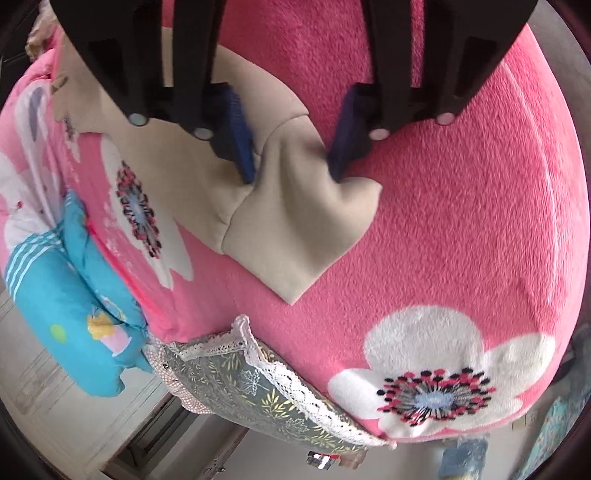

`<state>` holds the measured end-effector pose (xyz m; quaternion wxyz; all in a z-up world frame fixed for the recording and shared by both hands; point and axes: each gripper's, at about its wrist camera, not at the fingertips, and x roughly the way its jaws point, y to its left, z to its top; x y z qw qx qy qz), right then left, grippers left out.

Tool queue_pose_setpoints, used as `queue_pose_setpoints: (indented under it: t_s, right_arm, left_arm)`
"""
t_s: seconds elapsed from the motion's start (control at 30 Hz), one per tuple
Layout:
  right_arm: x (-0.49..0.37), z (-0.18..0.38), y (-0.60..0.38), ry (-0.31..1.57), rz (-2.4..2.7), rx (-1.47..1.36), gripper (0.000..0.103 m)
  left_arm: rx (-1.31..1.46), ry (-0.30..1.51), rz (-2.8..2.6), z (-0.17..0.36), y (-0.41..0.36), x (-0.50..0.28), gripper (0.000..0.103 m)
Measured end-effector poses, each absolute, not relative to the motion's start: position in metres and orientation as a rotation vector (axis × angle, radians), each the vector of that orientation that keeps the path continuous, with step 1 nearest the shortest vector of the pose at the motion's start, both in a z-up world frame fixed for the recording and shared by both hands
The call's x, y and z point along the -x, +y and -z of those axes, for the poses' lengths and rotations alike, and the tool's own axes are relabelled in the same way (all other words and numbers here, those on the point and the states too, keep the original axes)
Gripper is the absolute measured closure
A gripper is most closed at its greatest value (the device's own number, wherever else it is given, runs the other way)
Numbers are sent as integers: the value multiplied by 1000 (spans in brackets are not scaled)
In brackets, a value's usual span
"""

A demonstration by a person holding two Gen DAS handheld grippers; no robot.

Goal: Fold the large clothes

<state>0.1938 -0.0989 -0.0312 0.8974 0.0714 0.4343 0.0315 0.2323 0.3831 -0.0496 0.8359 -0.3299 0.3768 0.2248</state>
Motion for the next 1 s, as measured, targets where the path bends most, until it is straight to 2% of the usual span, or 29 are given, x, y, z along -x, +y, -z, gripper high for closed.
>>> queue_pose_setpoints:
  t_s: [0.1,0.2,0.37,0.5,0.63,0.73,0.83,1.0]
  right_arm:
    - [-191,25,-106,895,-55,-163,7]
    - [-182,18,-113,875,-46,-149,7]
    - [-168,13,-135,849,-4,-147,7]
    - [-158,18,-164,868,71,-179,7]
    - [-151,24,-186,899,152,-145,7]
    - [-155,36,-195,946,148,-115,7]
    - [-165,50,-196,990,121,-76,7]
    - [-172,58,-190,1003,78,6,5]
  left_arm:
    - [517,775,-522,37,364,-241,86]
    - [303,644,-506,-9,319,-247,88]
    - [152,430,-233,-111,210,-251,88]
    - [50,415,104,-155,89,-262,88]
    - [-31,590,376,-129,-13,-265,85]
    - [-129,792,493,-66,-67,-252,81]
    - [-144,871,464,-26,-70,-234,74]
    - [-74,870,387,-17,-32,-206,48]
